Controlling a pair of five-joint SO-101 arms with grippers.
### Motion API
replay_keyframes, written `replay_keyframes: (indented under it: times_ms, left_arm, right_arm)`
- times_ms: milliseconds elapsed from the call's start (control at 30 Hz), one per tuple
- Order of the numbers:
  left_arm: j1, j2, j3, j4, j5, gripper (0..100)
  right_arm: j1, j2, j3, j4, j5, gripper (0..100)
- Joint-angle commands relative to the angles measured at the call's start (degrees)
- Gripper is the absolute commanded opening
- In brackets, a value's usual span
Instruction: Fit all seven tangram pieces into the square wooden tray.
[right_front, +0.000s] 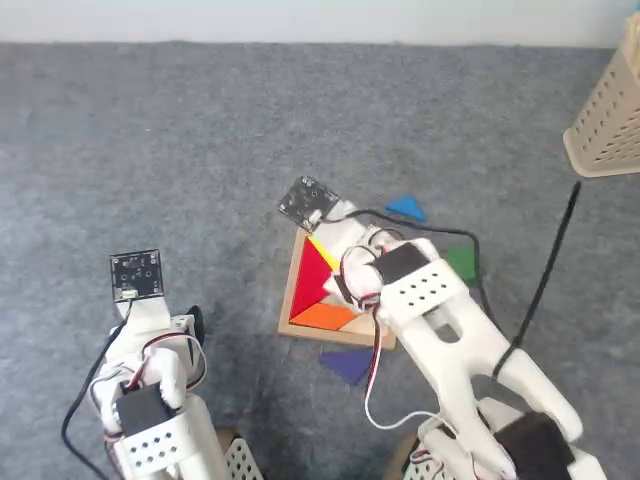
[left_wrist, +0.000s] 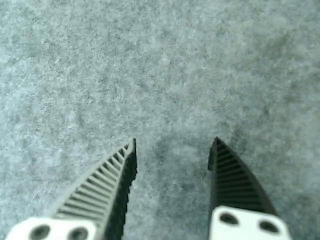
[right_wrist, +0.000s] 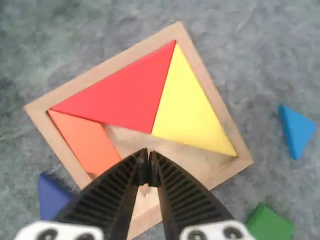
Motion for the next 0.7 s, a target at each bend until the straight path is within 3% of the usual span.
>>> replay_keyframes:
  times_ms: [0,300,667]
  left_arm:
    - [0.0,-0.7,-1.1,0.2,0.5,23]
    - [0.0,-0.7,-1.1,0.2,0.5,23]
    - [0.0,-0.7,-1.1,0.2,0.5,23]
  right_arm:
    - [0.2,-1.4,2.2,-2.3,-0.8,0.6]
    - [0.0,10.5,3.6,-9.3,-0.8,0.6]
    - [-4.4,15.4,0.9,-9.6,-0.8,0.6]
